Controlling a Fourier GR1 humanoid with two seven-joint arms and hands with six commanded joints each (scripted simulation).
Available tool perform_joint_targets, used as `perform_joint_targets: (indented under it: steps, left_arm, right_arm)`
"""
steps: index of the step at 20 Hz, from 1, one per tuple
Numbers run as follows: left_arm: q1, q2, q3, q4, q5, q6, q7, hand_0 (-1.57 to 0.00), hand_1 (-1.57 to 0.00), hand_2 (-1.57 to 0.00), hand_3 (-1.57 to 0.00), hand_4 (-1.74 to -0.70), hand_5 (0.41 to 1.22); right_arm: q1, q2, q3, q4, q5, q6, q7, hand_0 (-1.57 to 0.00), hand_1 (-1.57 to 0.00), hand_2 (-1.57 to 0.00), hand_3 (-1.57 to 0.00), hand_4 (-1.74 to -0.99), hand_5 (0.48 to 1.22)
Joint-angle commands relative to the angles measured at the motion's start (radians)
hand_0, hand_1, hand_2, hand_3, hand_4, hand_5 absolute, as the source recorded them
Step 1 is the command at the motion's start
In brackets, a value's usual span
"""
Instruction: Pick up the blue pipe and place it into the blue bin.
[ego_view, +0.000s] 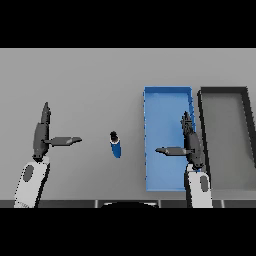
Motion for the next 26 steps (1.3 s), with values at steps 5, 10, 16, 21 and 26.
perform_joint_targets:
  steps: [5,10,16,21,26]
  left_arm:
    - [-0.003,-0.011,-0.011,-0.006,-0.01,0.011,-0.002,0.0,0.0,0.0,0.0,-1.01,0.586]
    - [0.067,0.134,-0.079,-0.031,-0.036,-0.206,-0.12,0.0,0.0,0.0,0.0,-1.01,0.588]
    - [0.076,0.162,-0.092,-0.045,0.006,-0.306,-0.164,0.0,0.0,0.0,0.0,-1.02,0.594]
    - [0.071,0.197,-0.178,-0.125,-0.008,-0.406,-0.098,0.0,0.0,0.0,0.0,-1.04,0.548]
    - [0.061,0.166,-0.268,-0.177,-0.03,-0.45,-0.027,0.0,0.0,0.0,0.0,-1.09,0.48]
  right_arm:
    - [0.0,-0.013,-0.011,0.002,-0.012,0.008,-0.001,0.0,0.0,0.0,0.0,-1.222,0.603]
    - [0.091,-0.128,0.058,-0.081,0.093,0.077,-0.108,0.0,0.0,0.0,0.0,-1.228,0.599]
    - [0.106,-0.142,0.078,-0.127,0.113,0.082,-0.075,0.0,0.0,0.0,0.0,-1.218,0.589]
    - [0.076,-0.148,0.076,-0.114,0.115,0.084,-0.081,0.0,0.0,0.0,0.0,-1.223,0.601]
    - [0.087,-0.157,0.066,-0.107,0.104,0.095,-0.11,0.0,0.0,0.0,0.0,-1.244,0.607]
